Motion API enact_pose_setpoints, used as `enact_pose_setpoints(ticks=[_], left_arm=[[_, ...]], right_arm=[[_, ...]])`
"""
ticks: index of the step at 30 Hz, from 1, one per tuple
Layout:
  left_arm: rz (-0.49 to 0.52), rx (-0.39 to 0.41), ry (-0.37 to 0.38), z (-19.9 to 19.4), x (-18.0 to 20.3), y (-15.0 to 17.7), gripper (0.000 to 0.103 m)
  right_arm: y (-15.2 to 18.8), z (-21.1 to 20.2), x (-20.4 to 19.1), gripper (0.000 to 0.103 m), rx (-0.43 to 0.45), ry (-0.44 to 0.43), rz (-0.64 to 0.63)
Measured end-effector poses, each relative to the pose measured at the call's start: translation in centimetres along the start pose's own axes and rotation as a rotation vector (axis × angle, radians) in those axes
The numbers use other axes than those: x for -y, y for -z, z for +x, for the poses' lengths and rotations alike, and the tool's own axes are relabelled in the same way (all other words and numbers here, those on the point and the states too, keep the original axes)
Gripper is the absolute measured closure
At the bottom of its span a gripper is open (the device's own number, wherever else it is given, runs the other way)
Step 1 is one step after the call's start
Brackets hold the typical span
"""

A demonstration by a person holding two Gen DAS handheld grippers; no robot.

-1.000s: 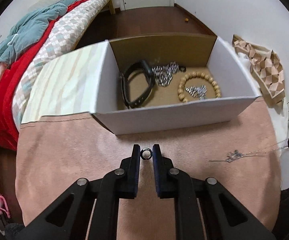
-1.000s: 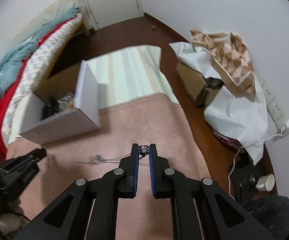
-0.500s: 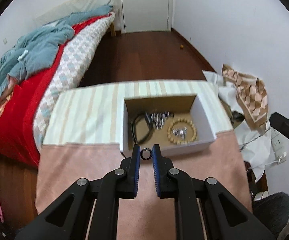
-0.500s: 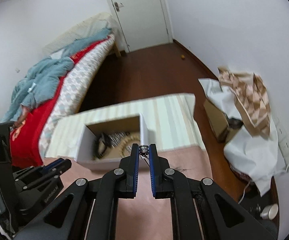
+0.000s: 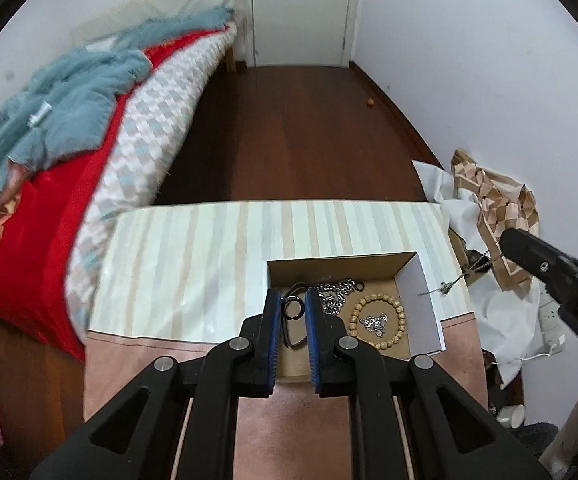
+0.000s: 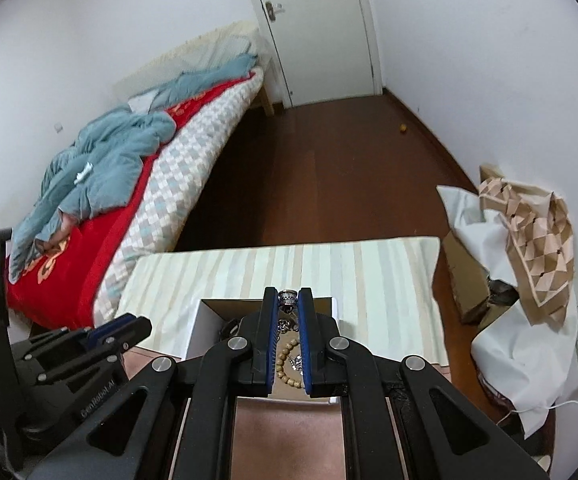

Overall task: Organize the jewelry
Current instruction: 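Carry the chain necklace and black ring into the white box and open both tools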

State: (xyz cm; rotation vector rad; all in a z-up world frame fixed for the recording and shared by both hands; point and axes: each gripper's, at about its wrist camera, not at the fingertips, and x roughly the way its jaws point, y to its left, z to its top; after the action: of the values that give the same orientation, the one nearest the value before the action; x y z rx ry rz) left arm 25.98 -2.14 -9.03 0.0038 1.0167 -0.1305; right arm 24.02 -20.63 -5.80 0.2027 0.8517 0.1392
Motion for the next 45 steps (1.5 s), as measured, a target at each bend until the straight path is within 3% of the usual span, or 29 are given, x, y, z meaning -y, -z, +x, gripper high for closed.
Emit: enact_pose_setpoints(ticks=[6, 13, 21, 24, 27, 29, 31, 33, 35, 36, 38, 39, 40, 42, 44, 45], left_arm=[[-0.030, -0.091, 0.054, 3.5, -0.6, -1.6, 0.093], [-0.043, -0.150, 0.059, 5.8, -0.9, -2.8, 0.092], [-0.071, -0.172, 0.084, 5.8, -1.3, -3.0, 0.091], [-0.082, -0.157, 0.063, 5.5, -1.6, -3.2, 0.088], [-0.084, -0.130, 0.023, 4.8, -1.8, -3.3, 0.067], [-0.082, -0.111, -0.009, 4.4, -2.1, -3.4, 0.037], [-0.081, -0.090, -0.044, 4.2, -2.3, -3.4, 0.027], [-0.090, -0.084, -0.062, 4.0, -2.6, -3.4, 0.024], [-0.095, -0.088, -0.071, 4.0, -2.9, -3.4, 0.007], [-0.096, -0.088, -0.075, 3.9, -3.0, -3.4, 0.005], [-0.094, -0.083, -0.085, 3.6, -3.1, -3.3, 0.005], [-0.092, -0.079, -0.090, 3.4, -3.2, -3.2, 0.004], [-0.091, -0.078, -0.092, 3.3, -3.2, -3.1, 0.003], [-0.093, -0.079, -0.101, 3.2, -3.4, -2.8, 0.003], [-0.094, -0.083, -0.108, 3.1, -3.4, -2.3, 0.002], [-0.093, -0.084, -0.112, 3.0, -3.3, -2.0, 0.002]], right_arm=[[-0.6, 3.9, 0.9, 0.093, -0.068, 0.001, 0.018], [-1.1, 7.1, 1.5, 0.093, -0.124, -0.001, 0.041], [-3.6, 2.5, 0.1, 0.093, -0.031, -0.043, 0.018], [-4.0, 1.8, -0.6, 0.093, -0.021, -0.046, 0.001], [-4.2, 2.0, -0.8, 0.093, -0.029, -0.043, -0.003], [-4.1, 2.4, -0.9, 0.093, -0.037, -0.036, -0.004], [-3.8, 3.7, -1.0, 0.093, -0.070, -0.031, -0.011], [-3.3, 5.6, -0.8, 0.093, -0.124, -0.038, -0.008], [-2.7, 7.7, -0.3, 0.092, -0.204, -0.053, 0.013], [-2.4, 8.2, 0.1, 0.089, -0.220, -0.050, 0.023], [-1.9, 8.8, 1.1, 0.070, -0.238, -0.032, 0.053], [-1.7, 8.8, 1.5, 0.053, -0.236, -0.027, 0.061], [-1.6, 8.6, 1.8, 0.046, -0.233, -0.021, 0.064], [-1.3, 8.3, 2.0, 0.045, -0.234, 0.015, 0.055], [-0.7, 8.0, 2.0, 0.035, -0.242, 0.082, 0.022], [-0.4, 7.9, 1.9, 0.021, -0.248, 0.111, 0.009]])
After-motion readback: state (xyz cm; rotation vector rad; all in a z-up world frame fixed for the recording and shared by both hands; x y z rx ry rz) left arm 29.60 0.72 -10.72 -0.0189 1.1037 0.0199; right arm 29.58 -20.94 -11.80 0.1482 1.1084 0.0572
